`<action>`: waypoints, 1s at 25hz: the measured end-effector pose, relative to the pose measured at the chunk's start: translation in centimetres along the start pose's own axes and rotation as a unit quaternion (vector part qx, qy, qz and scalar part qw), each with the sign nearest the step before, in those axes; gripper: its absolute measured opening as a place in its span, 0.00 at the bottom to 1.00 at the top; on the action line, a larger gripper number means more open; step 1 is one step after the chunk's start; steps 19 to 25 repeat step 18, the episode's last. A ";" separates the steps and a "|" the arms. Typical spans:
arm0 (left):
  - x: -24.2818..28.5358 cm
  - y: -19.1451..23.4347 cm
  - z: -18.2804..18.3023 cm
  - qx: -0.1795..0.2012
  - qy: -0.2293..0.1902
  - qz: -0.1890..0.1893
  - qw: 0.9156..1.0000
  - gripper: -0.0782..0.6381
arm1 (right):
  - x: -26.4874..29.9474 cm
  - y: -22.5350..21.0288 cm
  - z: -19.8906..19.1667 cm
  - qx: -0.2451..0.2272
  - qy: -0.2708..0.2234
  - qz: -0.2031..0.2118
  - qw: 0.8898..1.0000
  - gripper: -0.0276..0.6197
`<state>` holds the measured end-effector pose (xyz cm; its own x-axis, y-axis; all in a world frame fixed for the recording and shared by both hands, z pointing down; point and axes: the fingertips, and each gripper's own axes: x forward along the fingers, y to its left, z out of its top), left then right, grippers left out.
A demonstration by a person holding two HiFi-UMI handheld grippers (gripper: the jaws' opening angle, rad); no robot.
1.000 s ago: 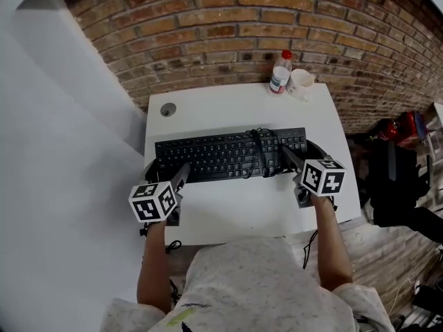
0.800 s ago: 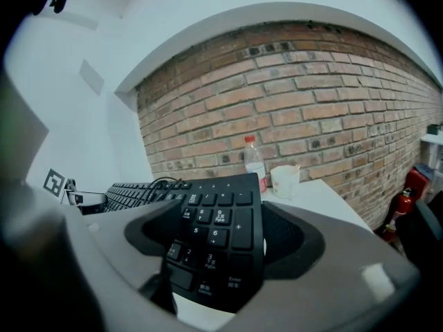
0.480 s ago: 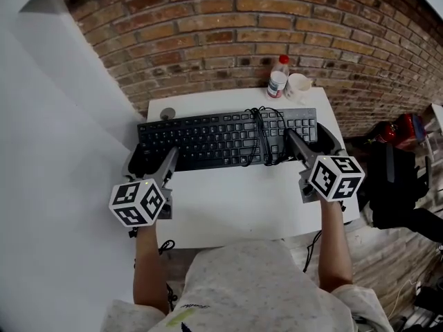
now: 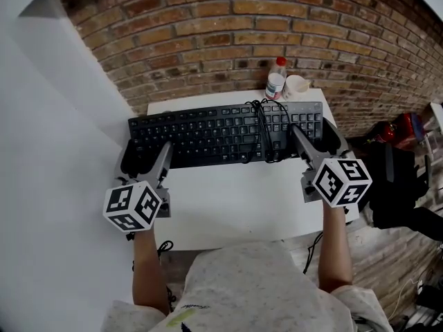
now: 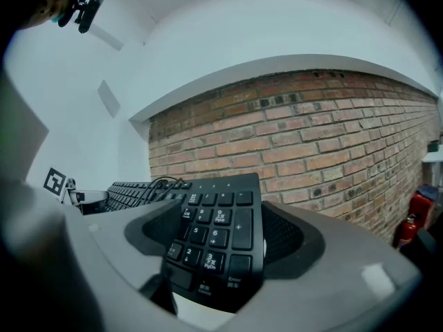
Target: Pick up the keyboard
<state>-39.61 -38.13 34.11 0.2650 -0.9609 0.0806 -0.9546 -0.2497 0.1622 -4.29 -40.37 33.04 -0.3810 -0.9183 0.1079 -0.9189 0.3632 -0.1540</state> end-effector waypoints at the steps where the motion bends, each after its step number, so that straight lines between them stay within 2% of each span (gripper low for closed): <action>1: 0.0 0.0 0.0 0.000 -0.002 0.000 1.000 0.70 | 0.0 0.0 0.1 -0.002 -0.002 0.000 1.000 0.62; 25: -0.3 0.0 0.2 0.001 -0.005 0.001 1.000 0.70 | -0.3 0.2 0.4 -0.004 -0.009 0.000 1.000 0.62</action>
